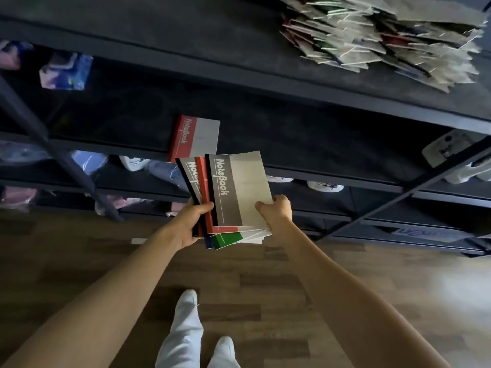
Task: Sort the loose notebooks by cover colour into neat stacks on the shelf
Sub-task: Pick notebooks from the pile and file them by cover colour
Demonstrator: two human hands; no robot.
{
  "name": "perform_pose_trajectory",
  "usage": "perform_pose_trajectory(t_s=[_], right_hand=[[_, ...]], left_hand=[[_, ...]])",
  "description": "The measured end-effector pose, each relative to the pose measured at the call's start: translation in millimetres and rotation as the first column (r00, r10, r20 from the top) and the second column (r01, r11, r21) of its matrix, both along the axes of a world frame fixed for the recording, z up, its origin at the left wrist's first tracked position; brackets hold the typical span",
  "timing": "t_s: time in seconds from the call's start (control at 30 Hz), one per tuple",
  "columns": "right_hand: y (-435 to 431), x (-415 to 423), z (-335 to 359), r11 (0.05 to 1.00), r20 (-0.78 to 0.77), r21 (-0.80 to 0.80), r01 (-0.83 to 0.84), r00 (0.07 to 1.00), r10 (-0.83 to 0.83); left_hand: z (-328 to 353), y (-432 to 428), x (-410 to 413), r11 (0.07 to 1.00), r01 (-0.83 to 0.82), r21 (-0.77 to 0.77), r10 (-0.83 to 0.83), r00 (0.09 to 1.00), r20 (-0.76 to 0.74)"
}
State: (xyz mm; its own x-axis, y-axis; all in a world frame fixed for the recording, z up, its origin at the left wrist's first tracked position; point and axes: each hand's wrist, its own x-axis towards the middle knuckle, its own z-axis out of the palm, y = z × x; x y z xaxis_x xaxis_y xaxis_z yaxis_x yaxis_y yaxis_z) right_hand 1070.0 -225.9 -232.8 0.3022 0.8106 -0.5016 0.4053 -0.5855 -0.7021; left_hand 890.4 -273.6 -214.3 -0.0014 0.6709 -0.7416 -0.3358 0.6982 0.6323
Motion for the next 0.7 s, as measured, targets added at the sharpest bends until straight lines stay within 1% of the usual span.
perform_pose_trajectory(t_s=[0.1,0.13,0.2,0.3,0.47,0.6,0.7], right_hand=[[18,-7,0,0.995,-0.213,-0.084,-0.053,0.976,0.034],[24,-9,-1,0.991,-0.237,-0.107,-0.078,0.97,0.051],[39,-17,-3,0.988,-0.225,-0.126,-0.094,0.972,0.063],[62,-28,-5,0.99,-0.157,-0.121,-0.071,0.986,0.051],[100,-29,-16,0.994,-0.016,-0.079,0.07,0.997,-0.072],[126,-24,-24,0.995,0.174,-0.019,0.098,0.98,-0.093],[145,-28,-32,0.991,0.24,0.011,0.133,0.962,-0.132]], left_hand=[[-7,24,-17,1.0,-0.02,0.001,0.02,0.998,-0.056],[-10,34,-22,1.0,-0.018,-0.003,0.018,0.997,-0.072],[-15,52,-31,1.0,-0.002,0.001,0.002,0.996,-0.091],[-22,78,-41,1.0,0.026,0.012,-0.025,0.996,-0.082],[-29,110,-55,0.996,0.085,0.038,-0.082,0.995,-0.056],[-35,128,-71,0.993,0.114,0.025,-0.111,0.99,-0.087],[-39,139,-84,0.994,0.11,-0.012,-0.111,0.987,-0.118]])
